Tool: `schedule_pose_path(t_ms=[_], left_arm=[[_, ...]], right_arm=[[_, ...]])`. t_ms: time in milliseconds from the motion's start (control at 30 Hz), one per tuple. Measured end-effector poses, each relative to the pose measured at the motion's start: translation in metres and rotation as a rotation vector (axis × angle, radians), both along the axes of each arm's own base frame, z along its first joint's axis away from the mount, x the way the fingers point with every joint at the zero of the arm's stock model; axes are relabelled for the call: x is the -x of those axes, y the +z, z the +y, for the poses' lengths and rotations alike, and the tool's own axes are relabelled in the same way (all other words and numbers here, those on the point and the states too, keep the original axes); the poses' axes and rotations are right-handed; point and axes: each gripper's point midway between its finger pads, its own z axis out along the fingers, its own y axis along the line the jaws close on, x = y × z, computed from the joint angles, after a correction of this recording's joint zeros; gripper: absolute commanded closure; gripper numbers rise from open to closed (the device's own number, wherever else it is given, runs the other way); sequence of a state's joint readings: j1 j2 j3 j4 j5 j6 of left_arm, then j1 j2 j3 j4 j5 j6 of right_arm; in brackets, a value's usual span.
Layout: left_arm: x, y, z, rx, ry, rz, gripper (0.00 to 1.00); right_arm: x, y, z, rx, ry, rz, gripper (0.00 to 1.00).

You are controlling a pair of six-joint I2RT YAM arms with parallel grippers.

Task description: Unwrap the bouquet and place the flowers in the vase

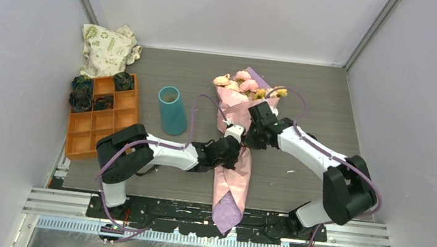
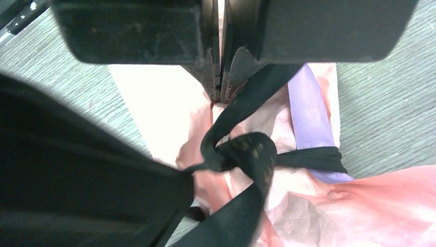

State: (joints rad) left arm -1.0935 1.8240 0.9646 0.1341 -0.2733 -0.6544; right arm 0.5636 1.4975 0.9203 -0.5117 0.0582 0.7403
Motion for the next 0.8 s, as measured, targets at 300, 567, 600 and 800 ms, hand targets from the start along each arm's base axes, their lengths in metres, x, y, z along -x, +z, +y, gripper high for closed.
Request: schedule_pose_path(t_ms=[300,567,600,800], left_arm=[[-0.01,-0.001,0.002,0.023,0.027,-0.006,0.98],[-0.01,-0.002,0.001,0.038,0.035,-0.003,0.98],[-0.011,-0.002,0.001,0.039,0.035,-0.003,0.98],[-0.009,0.001,0.007,0.045,0.038,0.001,0.98]], right_arm=[[-0.029,0.147,-0.023,0.024,-0.051,-0.329,0.99],[-0.025,0.227,-0.061,0.09,-0.13,-0.506,0.77],[-0.024,0.228,-0.061,0.093,-0.127,-0.506,0.7],[-0.018,0.18,-0.043,0.057,-0.058,-0.403,0.52]])
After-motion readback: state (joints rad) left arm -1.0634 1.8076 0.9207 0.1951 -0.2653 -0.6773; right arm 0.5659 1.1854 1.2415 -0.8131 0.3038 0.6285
